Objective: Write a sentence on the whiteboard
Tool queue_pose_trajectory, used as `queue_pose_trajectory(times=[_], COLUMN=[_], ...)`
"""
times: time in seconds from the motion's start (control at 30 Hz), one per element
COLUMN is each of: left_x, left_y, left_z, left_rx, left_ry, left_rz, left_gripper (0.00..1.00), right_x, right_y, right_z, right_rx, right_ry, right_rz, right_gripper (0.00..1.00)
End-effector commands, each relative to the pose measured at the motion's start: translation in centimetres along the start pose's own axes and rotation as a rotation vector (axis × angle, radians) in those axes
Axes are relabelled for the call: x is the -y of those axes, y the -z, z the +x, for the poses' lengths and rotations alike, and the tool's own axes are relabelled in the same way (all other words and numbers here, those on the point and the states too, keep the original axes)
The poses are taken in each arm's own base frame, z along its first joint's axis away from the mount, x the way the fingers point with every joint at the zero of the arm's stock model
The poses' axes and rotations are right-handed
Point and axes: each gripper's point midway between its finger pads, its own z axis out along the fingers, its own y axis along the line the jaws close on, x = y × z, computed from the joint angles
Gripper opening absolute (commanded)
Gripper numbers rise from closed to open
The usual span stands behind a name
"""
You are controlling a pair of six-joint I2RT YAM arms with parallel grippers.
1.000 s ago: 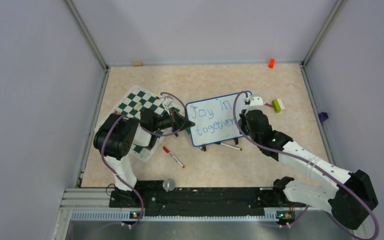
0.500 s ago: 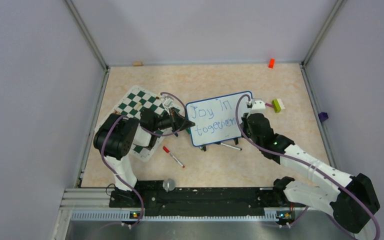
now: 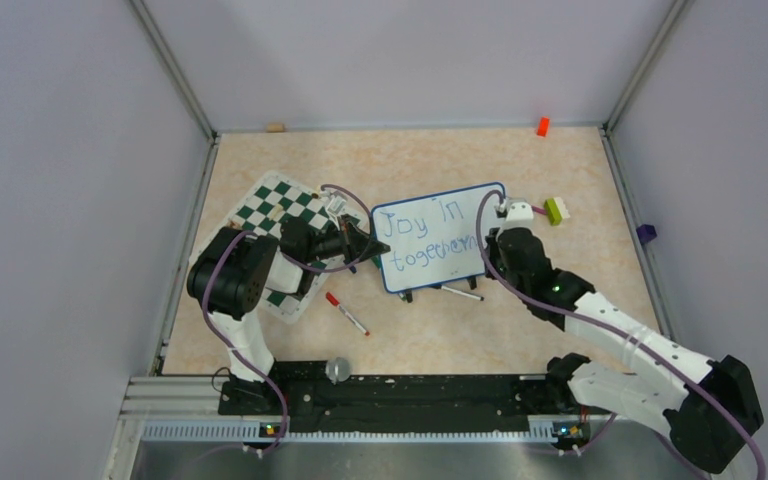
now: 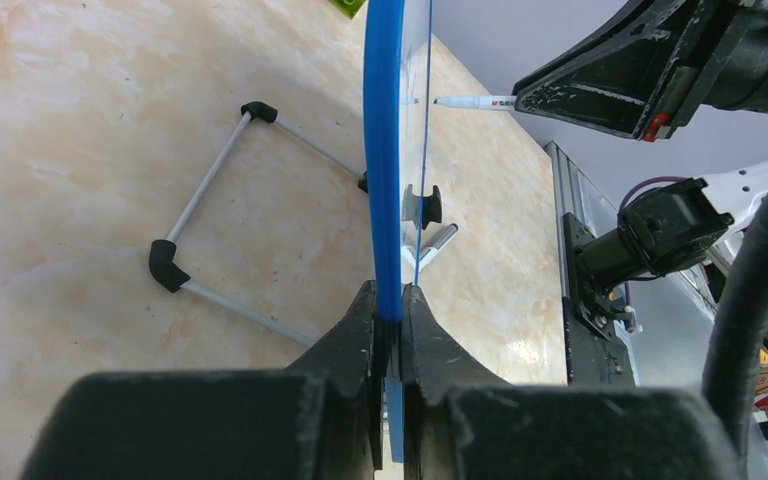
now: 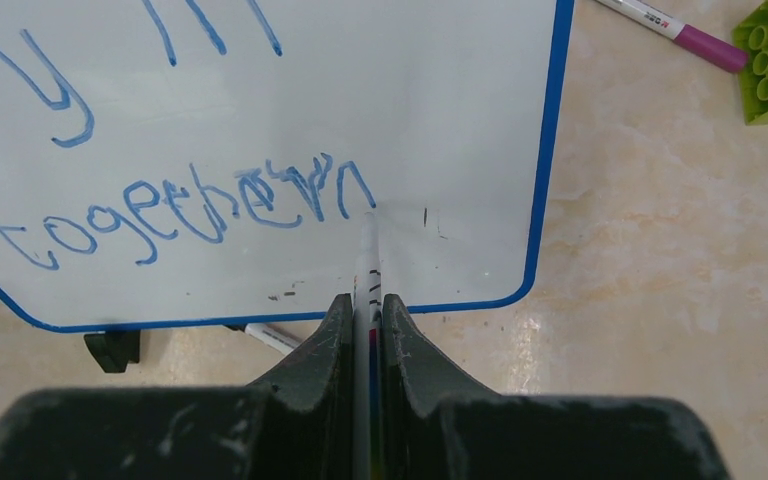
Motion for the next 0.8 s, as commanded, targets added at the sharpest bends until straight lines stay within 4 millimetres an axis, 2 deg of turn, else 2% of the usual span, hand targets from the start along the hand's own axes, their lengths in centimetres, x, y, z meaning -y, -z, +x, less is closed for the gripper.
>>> queue_pose_trajectory(times=[0.0,0.2,0.77], left_x=[-0.2,-0.2,-0.2], left_y=[0.6,0.6,0.6], left_z=[3.7,3.7,3.7], left_rx=[-0.112,-0.112,-0.112], left_ry=[0.028,0.028,0.026], left_rz=[0.018,0.018,0.017], left_gripper=[0.0,0.0,0.0], right_x=[-0.6,-0.3,0.4], right_y=[1.4,1.0,-1.2], right_z=[-4.0,-4.7,-4.6], right_rx=[0.08,0.085,0.076], right_ry=[-0.032,-0.024,-0.036], right_rz=[-0.033,-0.005,0.022], right_gripper=[0.0,0.0,0.0])
